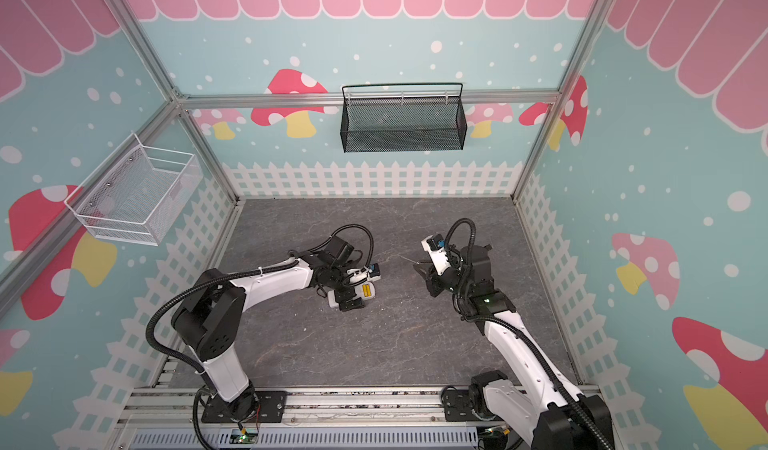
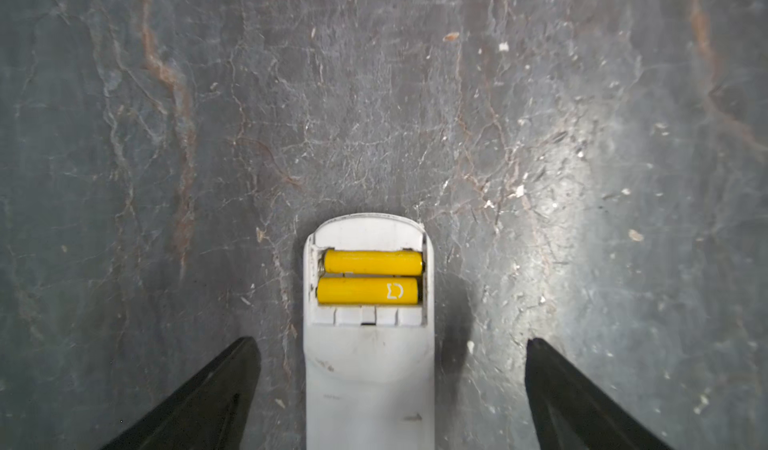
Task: Unload the batteries from the remote control
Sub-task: 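Grasp the white remote with the left gripper while the right gripper holds the screwdriver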
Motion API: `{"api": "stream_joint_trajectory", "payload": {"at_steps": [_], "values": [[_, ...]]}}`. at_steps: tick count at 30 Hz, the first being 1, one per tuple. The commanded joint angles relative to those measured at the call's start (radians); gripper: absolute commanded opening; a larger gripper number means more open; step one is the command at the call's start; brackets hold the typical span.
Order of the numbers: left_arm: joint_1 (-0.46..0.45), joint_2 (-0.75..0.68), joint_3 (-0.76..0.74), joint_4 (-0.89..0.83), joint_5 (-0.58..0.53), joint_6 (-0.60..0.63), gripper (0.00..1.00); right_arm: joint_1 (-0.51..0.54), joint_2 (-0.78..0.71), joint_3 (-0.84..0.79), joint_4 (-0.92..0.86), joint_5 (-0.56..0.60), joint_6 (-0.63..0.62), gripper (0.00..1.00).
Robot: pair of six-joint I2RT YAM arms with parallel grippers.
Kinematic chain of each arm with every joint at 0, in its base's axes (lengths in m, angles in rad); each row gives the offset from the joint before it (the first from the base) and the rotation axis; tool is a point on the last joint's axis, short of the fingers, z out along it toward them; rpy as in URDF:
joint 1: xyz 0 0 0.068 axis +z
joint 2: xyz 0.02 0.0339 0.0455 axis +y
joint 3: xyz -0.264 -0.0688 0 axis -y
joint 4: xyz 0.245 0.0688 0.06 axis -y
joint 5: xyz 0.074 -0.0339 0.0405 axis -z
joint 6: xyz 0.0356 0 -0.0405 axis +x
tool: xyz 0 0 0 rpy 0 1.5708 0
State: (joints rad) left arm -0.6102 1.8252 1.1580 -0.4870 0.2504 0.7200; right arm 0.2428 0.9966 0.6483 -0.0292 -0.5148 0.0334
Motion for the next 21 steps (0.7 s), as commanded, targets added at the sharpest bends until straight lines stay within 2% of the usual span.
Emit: {"api": "stream_joint_trajectory", "payload": {"at_steps": [1,9,12,17,18,21], "values": [[-0.007,0.043,0.050,0.028,-0.068,0.053,1.00,0.000,0.000,-0.007,0.032,-0.024,-0.015,0.00],[-0.019,0.107,0.108,-0.079,-0.089,0.076,0.97,0.001,0.030,0.008,0.030,-0.030,-0.016,0.00],[-0.028,0.111,0.097,-0.106,-0.083,0.100,0.86,0.001,0.019,-0.010,0.045,-0.024,-0.019,0.00],[-0.058,0.119,0.098,-0.180,-0.080,0.095,0.53,0.001,0.033,0.007,0.025,-0.033,-0.022,0.00],[-0.067,0.111,0.088,-0.186,-0.079,0.092,0.49,0.001,0.029,0.000,0.027,-0.032,-0.026,0.00],[-0.090,0.077,0.041,-0.182,-0.071,0.110,0.48,0.002,0.021,-0.012,0.048,-0.041,-0.016,0.00]]}}
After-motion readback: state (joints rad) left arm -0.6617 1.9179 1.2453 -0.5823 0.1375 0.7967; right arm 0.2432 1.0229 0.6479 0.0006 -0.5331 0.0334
